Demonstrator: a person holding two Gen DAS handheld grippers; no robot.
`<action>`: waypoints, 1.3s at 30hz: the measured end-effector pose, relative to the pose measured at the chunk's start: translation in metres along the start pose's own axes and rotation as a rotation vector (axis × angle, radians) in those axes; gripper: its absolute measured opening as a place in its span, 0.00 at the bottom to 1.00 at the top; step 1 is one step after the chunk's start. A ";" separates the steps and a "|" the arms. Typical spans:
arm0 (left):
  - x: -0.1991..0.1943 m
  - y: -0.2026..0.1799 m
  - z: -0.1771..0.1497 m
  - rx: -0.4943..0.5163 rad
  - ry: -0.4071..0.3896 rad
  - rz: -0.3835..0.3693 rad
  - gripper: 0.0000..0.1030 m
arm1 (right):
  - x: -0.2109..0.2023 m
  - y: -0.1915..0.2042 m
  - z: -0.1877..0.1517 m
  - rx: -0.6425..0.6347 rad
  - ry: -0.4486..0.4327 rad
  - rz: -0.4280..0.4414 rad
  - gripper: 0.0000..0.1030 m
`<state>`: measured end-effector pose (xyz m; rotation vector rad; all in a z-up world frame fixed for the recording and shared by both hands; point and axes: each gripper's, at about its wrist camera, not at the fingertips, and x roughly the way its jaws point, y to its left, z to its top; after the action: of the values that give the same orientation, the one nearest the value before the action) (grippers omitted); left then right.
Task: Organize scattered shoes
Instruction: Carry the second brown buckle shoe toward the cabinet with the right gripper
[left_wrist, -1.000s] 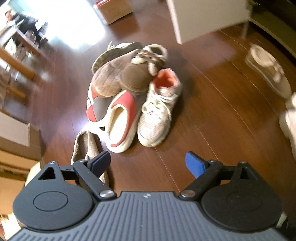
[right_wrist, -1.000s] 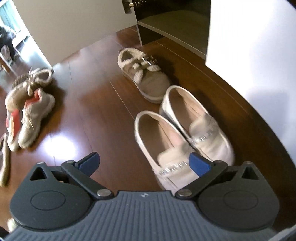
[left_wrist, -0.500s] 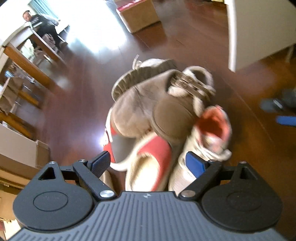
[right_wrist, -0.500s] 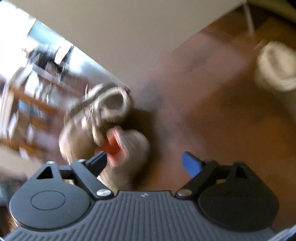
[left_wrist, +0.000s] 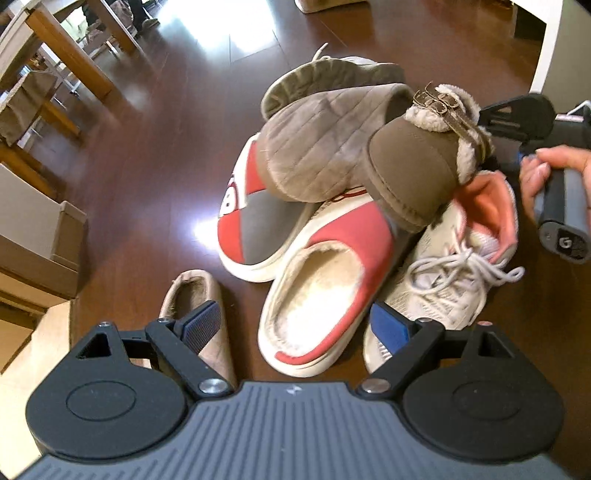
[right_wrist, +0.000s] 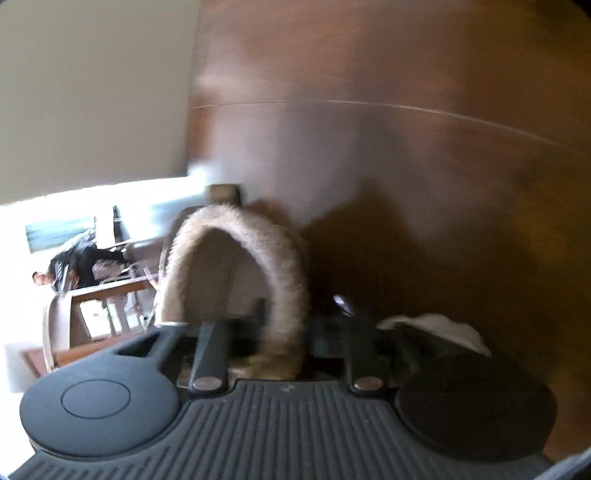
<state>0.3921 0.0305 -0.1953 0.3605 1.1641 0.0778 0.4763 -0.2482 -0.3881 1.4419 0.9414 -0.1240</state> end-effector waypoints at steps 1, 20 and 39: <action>-0.001 0.001 -0.001 0.003 -0.004 0.007 0.88 | -0.004 0.002 -0.002 -0.012 -0.002 0.025 0.12; -0.132 -0.070 -0.021 0.242 -0.120 -0.154 0.90 | -0.292 -0.028 -0.019 -0.205 0.204 0.152 0.13; -0.021 -0.227 0.005 0.242 0.110 -0.325 0.89 | -0.329 -0.094 -0.144 -1.085 0.017 -0.533 0.83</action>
<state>0.3600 -0.1888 -0.2472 0.3789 1.3318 -0.3338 0.1387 -0.2902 -0.2403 0.1845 1.1263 0.0183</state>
